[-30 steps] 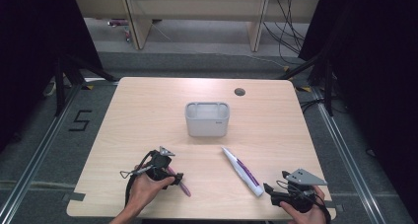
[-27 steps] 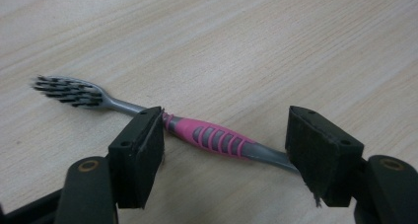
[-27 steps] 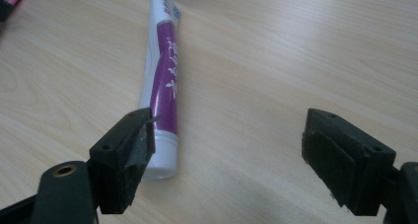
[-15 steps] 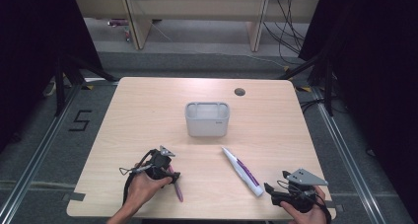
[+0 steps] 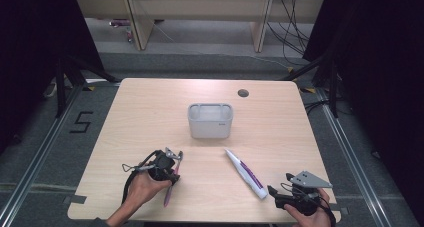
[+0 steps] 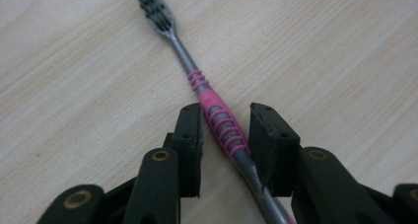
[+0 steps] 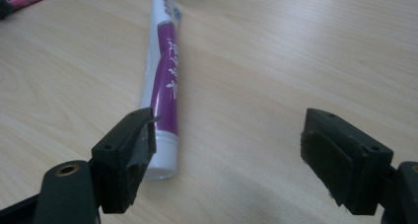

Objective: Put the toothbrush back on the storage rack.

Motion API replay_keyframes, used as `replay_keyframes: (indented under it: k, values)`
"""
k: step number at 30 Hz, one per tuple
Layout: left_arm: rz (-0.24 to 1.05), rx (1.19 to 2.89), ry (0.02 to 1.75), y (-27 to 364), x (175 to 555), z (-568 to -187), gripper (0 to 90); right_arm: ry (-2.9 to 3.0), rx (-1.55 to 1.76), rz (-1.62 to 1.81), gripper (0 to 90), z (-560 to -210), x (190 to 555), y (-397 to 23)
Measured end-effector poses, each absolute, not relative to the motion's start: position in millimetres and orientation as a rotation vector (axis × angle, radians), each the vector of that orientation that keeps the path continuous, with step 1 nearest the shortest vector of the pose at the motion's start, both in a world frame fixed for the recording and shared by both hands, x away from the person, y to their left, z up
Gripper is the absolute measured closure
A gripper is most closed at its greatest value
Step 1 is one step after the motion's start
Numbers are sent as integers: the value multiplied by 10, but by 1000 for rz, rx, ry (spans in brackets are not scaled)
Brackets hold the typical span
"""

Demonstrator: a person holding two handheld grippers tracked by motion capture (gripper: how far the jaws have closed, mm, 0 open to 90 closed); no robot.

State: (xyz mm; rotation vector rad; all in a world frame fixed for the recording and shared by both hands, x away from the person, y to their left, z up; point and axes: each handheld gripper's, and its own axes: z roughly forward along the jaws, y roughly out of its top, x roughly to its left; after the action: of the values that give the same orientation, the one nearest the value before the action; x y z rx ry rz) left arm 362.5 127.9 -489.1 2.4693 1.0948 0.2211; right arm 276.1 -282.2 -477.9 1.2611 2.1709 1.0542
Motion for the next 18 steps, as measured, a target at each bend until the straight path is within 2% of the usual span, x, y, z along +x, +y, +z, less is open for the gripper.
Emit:
replay_keyframes:
  k: [11, 18]
  values:
    - [157, 2539, 1078, 1279, 3725, -4856, 751, 2179, 1228, 1061, 223, -4777, 2766, -2813]
    - [92, 2613, 1050, 1262, 3808, -4829, 773, 2185, 1256, 1074, 224, -4775, 2755, -2789]
